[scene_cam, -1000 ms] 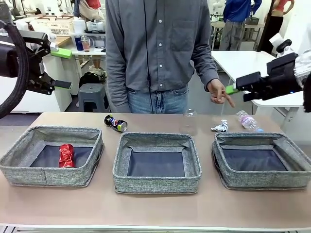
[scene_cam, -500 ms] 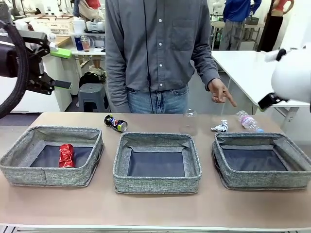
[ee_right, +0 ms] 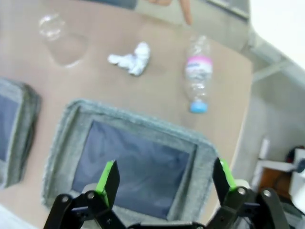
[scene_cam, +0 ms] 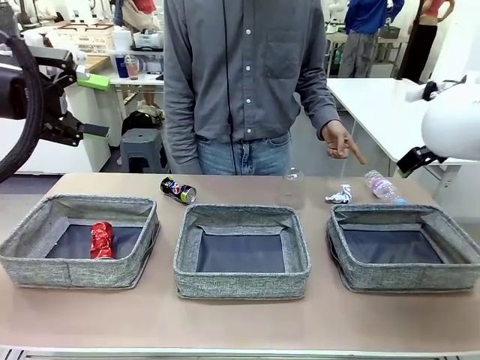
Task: Sort the waste into the appropriate baskets.
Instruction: Pick up the waste item pointed out by the person.
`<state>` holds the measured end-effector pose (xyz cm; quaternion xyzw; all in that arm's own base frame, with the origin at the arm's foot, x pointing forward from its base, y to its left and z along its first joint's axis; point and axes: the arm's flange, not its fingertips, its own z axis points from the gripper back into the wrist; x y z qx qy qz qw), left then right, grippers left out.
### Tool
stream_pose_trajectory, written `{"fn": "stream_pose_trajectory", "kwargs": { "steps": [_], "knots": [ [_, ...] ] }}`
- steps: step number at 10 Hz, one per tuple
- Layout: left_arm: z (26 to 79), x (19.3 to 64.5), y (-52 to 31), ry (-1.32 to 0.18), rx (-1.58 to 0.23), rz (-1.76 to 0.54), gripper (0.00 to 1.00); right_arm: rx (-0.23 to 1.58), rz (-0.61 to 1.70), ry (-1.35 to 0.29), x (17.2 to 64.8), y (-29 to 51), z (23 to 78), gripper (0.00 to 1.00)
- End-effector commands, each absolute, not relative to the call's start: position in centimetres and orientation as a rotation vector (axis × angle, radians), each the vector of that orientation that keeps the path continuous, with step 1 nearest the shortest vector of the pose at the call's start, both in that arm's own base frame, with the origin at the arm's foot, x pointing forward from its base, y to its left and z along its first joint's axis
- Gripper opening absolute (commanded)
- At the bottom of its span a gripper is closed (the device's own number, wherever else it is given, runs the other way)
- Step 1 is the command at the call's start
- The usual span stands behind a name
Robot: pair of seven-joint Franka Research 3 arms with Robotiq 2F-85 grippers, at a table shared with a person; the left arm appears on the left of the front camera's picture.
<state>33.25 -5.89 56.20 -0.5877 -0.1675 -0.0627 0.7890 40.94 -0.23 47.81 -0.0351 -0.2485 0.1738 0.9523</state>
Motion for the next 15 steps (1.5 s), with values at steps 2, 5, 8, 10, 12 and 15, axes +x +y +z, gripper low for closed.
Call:
{"fn": "stream_pose_trajectory", "kwargs": {
  "steps": [2, 5, 8, 10, 12, 15],
  "knots": [
    [56.6, 33.1, -6.0, -0.353, -1.273, -0.131, 1.00, 0.107, 0.426, -0.360, 47.0, -4.8, 49.5, 1.00],
    [56.6, 33.1, -6.0, -0.353, -1.273, -0.131, 1.00, 0.084, 0.276, -0.331, 54.2, -8.3, 47.8, 1.00],
    [56.6, 33.1, -6.0, -0.353, -1.273, -0.131, 1.00, 0.104, 0.262, -0.330, 59.0, -10.6, 44.0, 1.00],
    [56.6, 33.1, -6.0, -0.353, -1.273, -0.131, 1.00, 0.129, 0.225, -0.330, 61.5, -11.1, 40.8, 1.00],
    [56.6, 33.1, -6.0, -0.353, -1.273, -0.131, 1.00, 0.169, 0.279, -0.352, 62.8, -10.0, 37.9, 1.00],
    [56.6, 33.1, -6.0, -0.353, -1.273, -0.131, 1.00, 0.191, 0.295, -0.307, 64.6, -9.1, 34.4, 1.00]
  ]
}}
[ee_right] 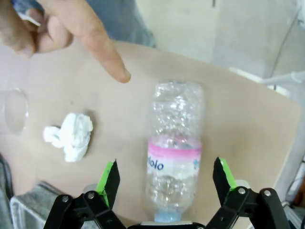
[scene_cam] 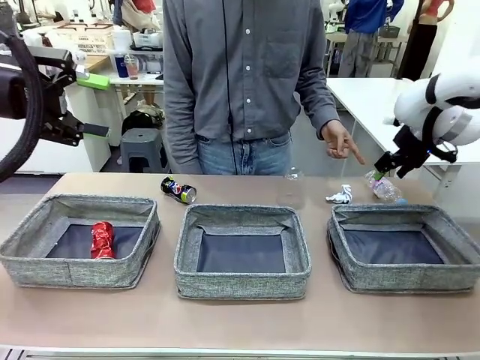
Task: Sort the waste into the appropriate baskets.
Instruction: Pick up the waste item pointed out by the person.
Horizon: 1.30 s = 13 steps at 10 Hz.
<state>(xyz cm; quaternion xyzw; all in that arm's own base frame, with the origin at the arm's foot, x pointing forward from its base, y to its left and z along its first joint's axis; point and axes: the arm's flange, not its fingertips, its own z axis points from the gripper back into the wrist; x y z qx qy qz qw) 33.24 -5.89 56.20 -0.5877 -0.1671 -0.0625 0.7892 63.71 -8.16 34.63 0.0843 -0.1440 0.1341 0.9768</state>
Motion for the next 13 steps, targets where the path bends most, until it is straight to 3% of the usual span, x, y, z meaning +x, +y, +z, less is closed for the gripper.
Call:
{"fn": "stream_pose_trajectory", "kwargs": {
  "steps": [1, 7, 8, 9, 10, 11, 12, 13],
  "knots": [
    [56.6, 33.1, -6.0, -0.353, -1.273, -0.131, 1.00, 0.192, 0.299, -0.301, 64.9, -8.8, 33.8, 1.00],
    [56.6, 33.1, -6.0, -0.353, -1.273, -0.131, 1.00, 0.184, 0.315, -0.237, 65.3, -7.6, 32.2, 1.00],
    [56.6, 33.1, -6.0, -0.353, -1.273, -0.131, 1.00, 0.175, 0.312, -0.230, 65.3, -7.4, 31.9, 0.40],
    [56.6, 33.1, -6.0, -0.353, -1.273, -0.131, 1.00, 0.176, 0.311, -0.229, 65.3, -7.3, 31.7, 0.41],
    [56.6, 33.1, -6.0, -0.353, -1.273, -0.131, 1.00, 0.182, 0.311, -0.227, 65.3, -7.3, 31.6, 0.00],
    [56.6, 33.1, -6.0, -0.353, -1.273, -0.131, 1.00, 0.173, 0.308, -0.225, 65.3, -7.3, 31.6, 0.35],
    [56.6, 33.1, -6.0, -0.353, -1.273, -0.131, 1.00, 0.169, 0.307, -0.222, 65.3, -7.3, 31.6, 0.00],
    [56.6, 33.1, -6.0, -0.353, -1.273, -0.131, 1.00, 0.162, 0.308, -0.223, 65.2, -7.2, 31.6, 0.00]
  ]
}}
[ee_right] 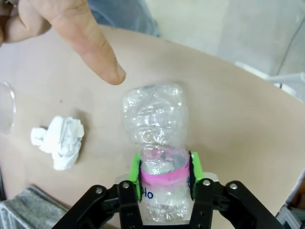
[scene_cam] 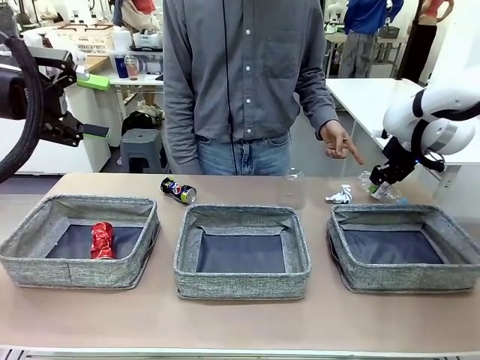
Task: Sort the waste into the appropriate baskets.
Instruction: Pick up the waste item pointed out by the person.
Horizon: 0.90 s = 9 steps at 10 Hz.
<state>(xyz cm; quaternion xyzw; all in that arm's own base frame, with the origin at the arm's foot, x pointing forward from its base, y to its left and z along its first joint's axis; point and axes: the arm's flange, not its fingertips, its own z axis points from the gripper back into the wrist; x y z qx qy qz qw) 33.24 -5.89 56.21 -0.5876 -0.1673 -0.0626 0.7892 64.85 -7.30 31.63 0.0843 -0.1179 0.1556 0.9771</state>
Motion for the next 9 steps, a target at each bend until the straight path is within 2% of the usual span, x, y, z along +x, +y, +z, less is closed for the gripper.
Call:
{"fn": "stream_pose_trajectory", "kwargs": {
  "steps": [1, 6, 9],
  "knots": [
    [56.6, 33.1, -6.0, -0.353, -1.273, -0.131, 1.00, 0.156, 0.308, -0.224, 65.2, -7.2, 31.6, 0.00],
    [56.6, 33.1, -6.0, -0.353, -1.273, -0.131, 1.00, 0.115, 0.254, -0.256, 64.7, -8.2, 32.8, 0.00],
    [56.6, 33.1, -6.0, -0.353, -1.273, -0.131, 1.00, 0.026, 0.156, -0.290, 62.0, -8.9, 39.5, 0.00]
  ]
}}
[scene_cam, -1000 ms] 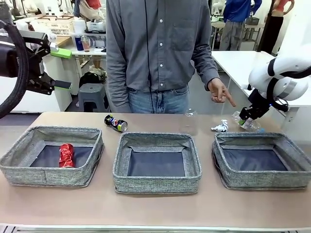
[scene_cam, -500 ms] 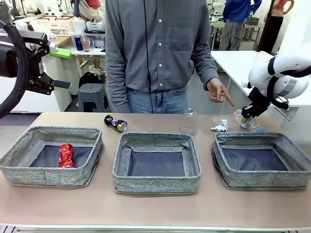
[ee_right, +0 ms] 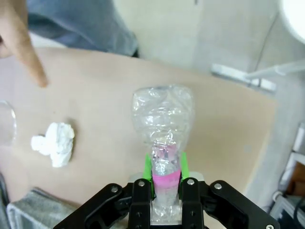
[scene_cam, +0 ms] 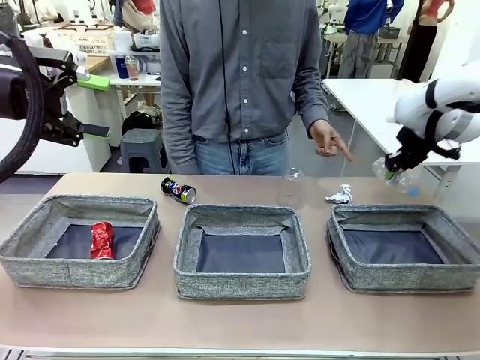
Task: Sort the waste into the appropriate baskets.
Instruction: Pick up the waste item pointed out by the person.
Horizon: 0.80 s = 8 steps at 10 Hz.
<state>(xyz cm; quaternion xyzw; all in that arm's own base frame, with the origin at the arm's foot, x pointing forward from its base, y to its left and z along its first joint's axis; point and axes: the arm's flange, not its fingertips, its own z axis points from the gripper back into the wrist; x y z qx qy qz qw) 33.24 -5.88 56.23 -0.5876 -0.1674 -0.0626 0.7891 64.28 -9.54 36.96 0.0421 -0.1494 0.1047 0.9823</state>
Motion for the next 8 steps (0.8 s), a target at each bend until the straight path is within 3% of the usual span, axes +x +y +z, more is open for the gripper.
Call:
{"fn": "stream_pose_trajectory", "kwargs": {
  "steps": [1, 4, 5, 8],
  "knots": [
    [56.6, 33.1, -6.0, -0.353, -1.273, -0.131, 1.00, 0.033, 0.126, -0.273, 60.6, -8.3, 42.5, 0.00],
    [56.6, 33.1, -6.0, -0.353, -1.273, -0.131, 1.00, -0.051, -0.125, -0.242, 54.7, -2.7, 51.5, 0.00],
    [56.6, 33.1, -6.0, -0.353, -1.273, -0.131, 1.00, -0.092, -0.242, -0.327, 52.9, -0.4, 53.0, 0.00],
    [56.6, 33.1, -6.0, -0.353, -1.273, -0.131, 1.00, -0.022, -0.205, -0.367, 48.1, 5.3, 52.9, 0.00]
  ]
}}
